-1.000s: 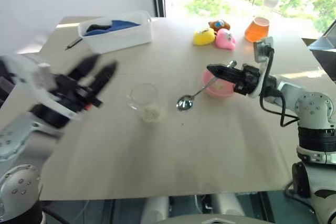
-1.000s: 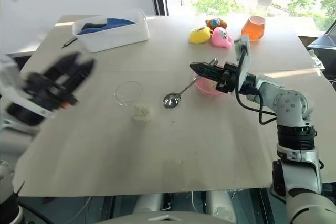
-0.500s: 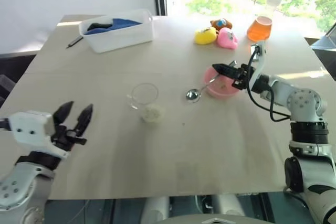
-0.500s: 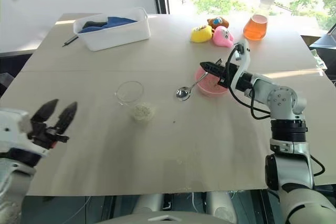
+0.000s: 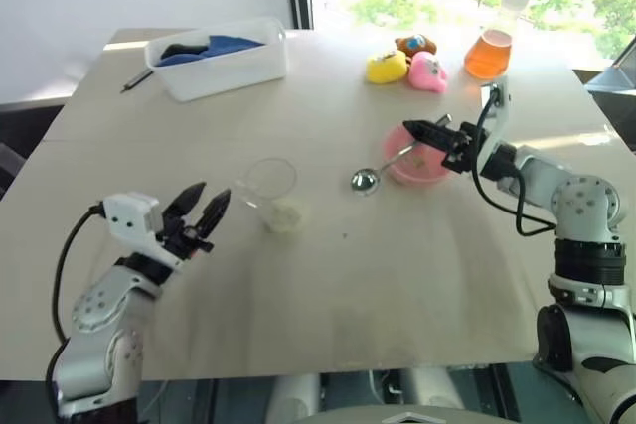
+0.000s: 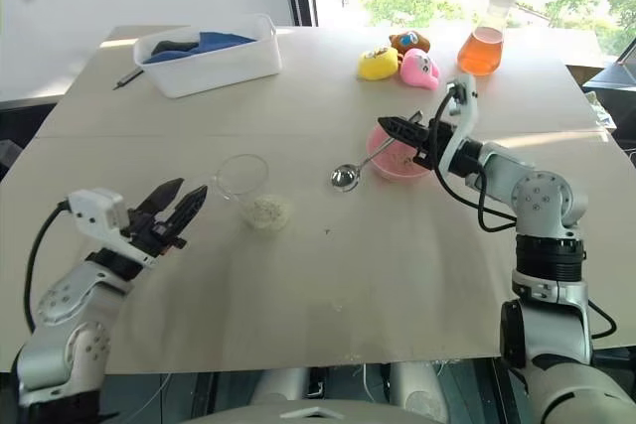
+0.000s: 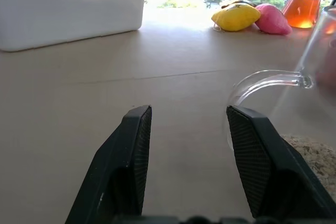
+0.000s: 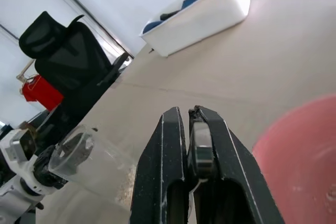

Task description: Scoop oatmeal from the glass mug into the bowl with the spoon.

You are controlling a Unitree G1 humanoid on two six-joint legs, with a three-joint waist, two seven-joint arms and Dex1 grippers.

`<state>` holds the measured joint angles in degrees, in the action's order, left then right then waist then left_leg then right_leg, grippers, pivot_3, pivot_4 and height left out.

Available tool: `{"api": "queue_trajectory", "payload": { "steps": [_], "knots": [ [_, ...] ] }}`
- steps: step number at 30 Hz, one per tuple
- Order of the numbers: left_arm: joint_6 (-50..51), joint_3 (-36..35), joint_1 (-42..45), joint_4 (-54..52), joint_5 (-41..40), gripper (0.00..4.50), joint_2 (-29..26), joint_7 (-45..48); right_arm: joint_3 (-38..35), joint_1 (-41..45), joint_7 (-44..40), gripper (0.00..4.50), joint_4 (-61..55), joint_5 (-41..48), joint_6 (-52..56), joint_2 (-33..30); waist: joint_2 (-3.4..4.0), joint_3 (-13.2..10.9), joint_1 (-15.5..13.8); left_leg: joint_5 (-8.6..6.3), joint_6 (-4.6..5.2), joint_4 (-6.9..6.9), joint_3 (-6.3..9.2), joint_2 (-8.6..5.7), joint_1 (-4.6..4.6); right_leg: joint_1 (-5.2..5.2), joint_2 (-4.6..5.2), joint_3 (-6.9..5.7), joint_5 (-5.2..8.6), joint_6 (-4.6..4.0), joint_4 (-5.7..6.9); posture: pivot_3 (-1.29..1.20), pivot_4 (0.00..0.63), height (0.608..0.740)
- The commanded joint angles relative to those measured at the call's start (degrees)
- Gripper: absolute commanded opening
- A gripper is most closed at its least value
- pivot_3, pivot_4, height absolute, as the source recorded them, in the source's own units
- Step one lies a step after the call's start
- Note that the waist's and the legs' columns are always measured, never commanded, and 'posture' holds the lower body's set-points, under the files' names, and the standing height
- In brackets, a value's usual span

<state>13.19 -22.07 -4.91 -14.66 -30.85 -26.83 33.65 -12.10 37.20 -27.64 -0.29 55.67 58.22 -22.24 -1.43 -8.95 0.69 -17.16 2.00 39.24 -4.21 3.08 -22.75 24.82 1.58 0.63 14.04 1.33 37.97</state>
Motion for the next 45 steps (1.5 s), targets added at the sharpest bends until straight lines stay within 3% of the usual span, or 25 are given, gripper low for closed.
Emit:
{"api": "queue_trajectory", "payload": {
  "steps": [1, 10, 24, 28, 45],
  "knots": [
    [-0.51, 0.10, 1.72, 1.02, -1.45, 2.39, -0.96, 2.68, -1.95, -0.02, -1.37, 0.00, -2.00, 0.11, -1.83, -0.94, 0.00, 0.00, 0.14, 0.00, 0.00, 0.00, -0.01, 0.00, 0.00, 0.00, 0.00, 0.00, -0.01, 0.01, -0.01, 0.00, 0.150, 0.740],
    [-0.70, 2.68, 4.12, 3.89, -0.07, 2.39, -2.10, 6.98, -3.17, -1.41, -1.82, 0.00, -2.73, 0.06, -2.65, -1.86, 0.00, 0.00, 0.05, 0.00, 0.00, 0.00, 0.02, 0.01, 0.01, 0.01, -0.01, -0.04, -0.01, 0.02, 0.01, 0.00, 0.150, 0.740],
    [-2.52, 4.82, 9.28, 7.15, 2.73, 2.39, -1.38, 6.44, -3.86, -1.41, 3.21, 0.00, -7.51, 2.44, -0.35, -0.12, 0.00, 0.00, 0.05, 0.02, -0.04, 0.00, 0.03, 0.02, 0.01, 0.01, 0.00, -0.03, -0.01, 0.02, 0.02, 0.00, 0.150, 0.740],
    [-2.22, 5.47, 10.14, 7.69, 3.43, 0.50, -1.15, 5.83, -3.58, -1.04, 5.05, 0.00, -8.41, 3.32, 0.27, 0.72, 0.00, 0.00, 0.06, 0.02, -0.03, 0.01, 0.05, 0.02, 0.01, 0.01, 0.00, -0.02, -0.01, 0.02, 0.04, 0.00, 0.150, 0.740],
    [-4.41, 6.82, 10.67, 8.40, 5.66, 0.50, -1.06, 5.87, -3.08, 0.00, 5.46, 0.00, -7.50, 3.54, -0.21, 1.14, 0.00, 0.00, 0.04, 0.08, -0.14, 0.01, 0.05, 0.02, 0.01, 0.01, -0.01, -0.02, -0.02, 0.03, 0.05, 0.00, 0.150, 0.740]
  ]
}}
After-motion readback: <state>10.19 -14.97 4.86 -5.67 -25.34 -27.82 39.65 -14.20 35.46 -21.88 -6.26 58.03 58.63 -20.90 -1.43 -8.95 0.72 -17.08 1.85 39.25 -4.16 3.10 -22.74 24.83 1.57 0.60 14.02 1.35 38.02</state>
